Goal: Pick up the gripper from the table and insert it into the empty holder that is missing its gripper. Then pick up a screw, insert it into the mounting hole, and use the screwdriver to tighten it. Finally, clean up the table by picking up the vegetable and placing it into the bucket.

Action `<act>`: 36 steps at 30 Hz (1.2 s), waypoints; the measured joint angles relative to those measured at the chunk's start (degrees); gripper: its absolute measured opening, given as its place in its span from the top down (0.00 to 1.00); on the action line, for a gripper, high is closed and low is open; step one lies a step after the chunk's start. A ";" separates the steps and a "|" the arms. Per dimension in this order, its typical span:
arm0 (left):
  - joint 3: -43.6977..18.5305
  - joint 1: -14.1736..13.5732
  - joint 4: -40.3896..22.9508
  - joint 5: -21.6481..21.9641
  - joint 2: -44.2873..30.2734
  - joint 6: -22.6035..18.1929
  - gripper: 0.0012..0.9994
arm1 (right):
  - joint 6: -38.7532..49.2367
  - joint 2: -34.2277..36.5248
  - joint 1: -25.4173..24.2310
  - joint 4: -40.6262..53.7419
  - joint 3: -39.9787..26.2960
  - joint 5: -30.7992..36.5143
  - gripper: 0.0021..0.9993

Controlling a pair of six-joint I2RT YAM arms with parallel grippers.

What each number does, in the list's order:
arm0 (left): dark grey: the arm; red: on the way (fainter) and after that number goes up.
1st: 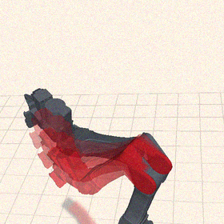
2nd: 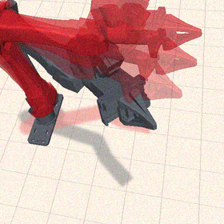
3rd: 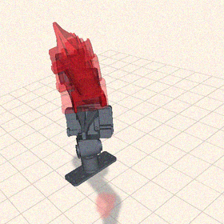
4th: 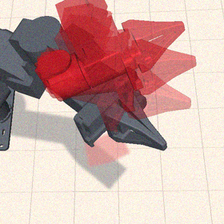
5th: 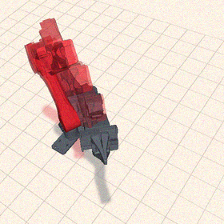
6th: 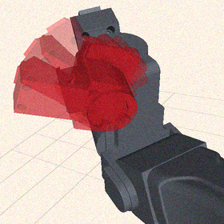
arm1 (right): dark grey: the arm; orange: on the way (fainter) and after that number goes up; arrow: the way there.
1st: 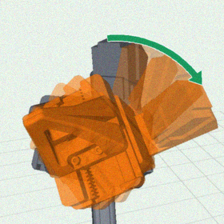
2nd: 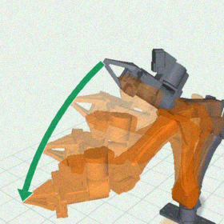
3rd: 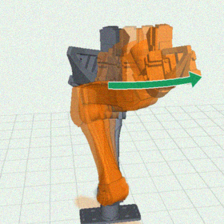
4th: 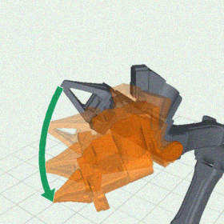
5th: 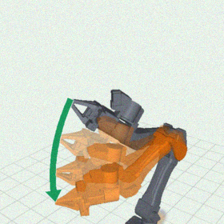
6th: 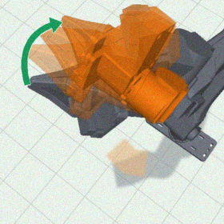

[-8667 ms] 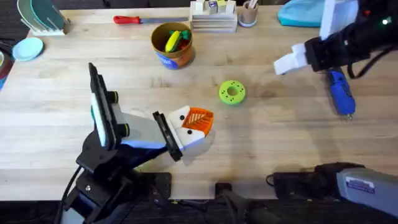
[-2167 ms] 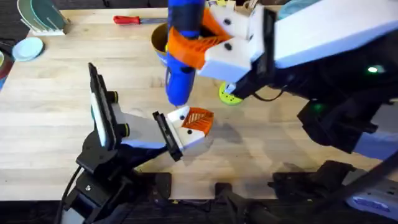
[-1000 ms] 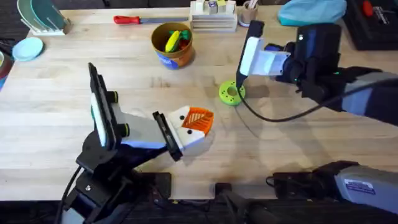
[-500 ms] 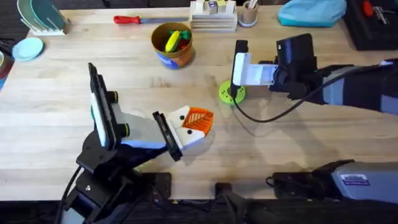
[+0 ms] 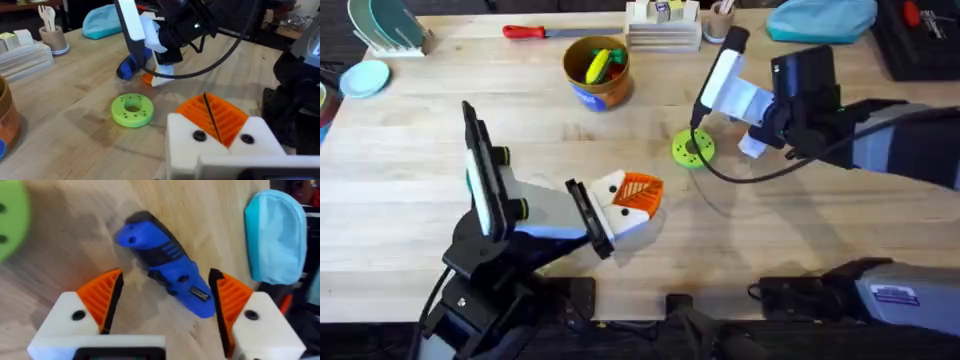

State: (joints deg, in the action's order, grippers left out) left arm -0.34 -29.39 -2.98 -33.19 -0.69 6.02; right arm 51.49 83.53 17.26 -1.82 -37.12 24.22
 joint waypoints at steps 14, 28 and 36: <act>0.00 0.00 0.00 0.15 0.00 0.03 0.02 | -21.46 -15.04 0.11 9.07 0.97 -23.17 0.01; -4.86 0.00 -6.91 9.65 -0.02 0.06 0.01 | -27.98 -16.42 0.26 9.20 0.97 -40.47 0.01; -30.16 -0.07 -30.18 29.38 -8.27 3.57 0.01 | -28.42 -16.42 1.78 8.01 0.88 -41.26 0.01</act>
State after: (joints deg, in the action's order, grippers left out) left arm -30.50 -29.45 -33.16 -3.81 -8.96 9.59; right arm 23.07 67.11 19.04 6.20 -36.24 -17.04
